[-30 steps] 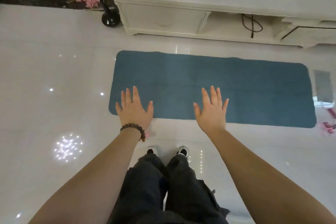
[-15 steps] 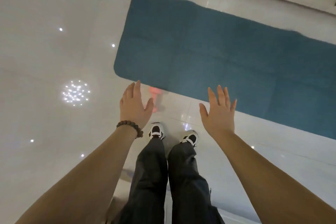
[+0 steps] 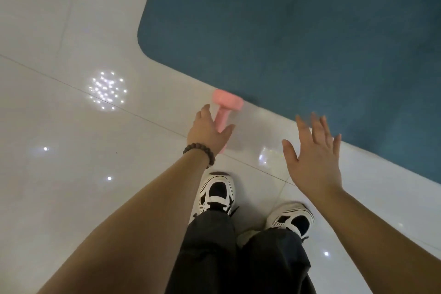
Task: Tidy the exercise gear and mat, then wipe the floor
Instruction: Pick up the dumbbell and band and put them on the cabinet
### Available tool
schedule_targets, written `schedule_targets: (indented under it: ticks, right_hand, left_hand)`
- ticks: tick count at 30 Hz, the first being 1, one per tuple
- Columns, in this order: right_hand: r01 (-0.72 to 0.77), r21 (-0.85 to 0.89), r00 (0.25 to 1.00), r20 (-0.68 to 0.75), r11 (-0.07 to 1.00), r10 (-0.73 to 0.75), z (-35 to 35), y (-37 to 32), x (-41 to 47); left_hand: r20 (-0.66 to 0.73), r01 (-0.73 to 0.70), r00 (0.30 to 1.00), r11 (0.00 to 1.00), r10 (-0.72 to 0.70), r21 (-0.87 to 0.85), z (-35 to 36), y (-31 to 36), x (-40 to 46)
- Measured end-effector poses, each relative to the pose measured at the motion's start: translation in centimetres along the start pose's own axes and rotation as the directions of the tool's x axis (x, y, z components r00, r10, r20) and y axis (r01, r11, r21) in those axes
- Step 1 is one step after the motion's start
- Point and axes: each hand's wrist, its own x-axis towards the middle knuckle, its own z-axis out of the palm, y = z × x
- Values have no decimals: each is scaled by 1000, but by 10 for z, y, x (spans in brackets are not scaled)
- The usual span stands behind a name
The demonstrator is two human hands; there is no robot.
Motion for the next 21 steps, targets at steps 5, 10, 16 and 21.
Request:
schedule_targets:
  ticks: [5, 10, 16, 21]
  right_hand:
    - [-8, 86, 1000, 0, 996, 8, 40, 13, 16]
    - [-32, 110, 999, 12, 993, 31, 49, 26, 18]
    - [-61, 152, 998, -22, 987, 65, 11, 29, -3]
    - [-72, 209, 992, -87, 975, 92, -68, 19, -49]
  left_hand:
    - [22, 82, 996, 997, -82, 9, 32, -17, 32]
    - [13, 91, 996, 987, -94, 132, 33, -13, 43]
    - [-44, -25, 999, 989, 32, 148, 8, 15, -8]
    - [-44, -109, 992, 981, 118, 160, -42, 82, -82]
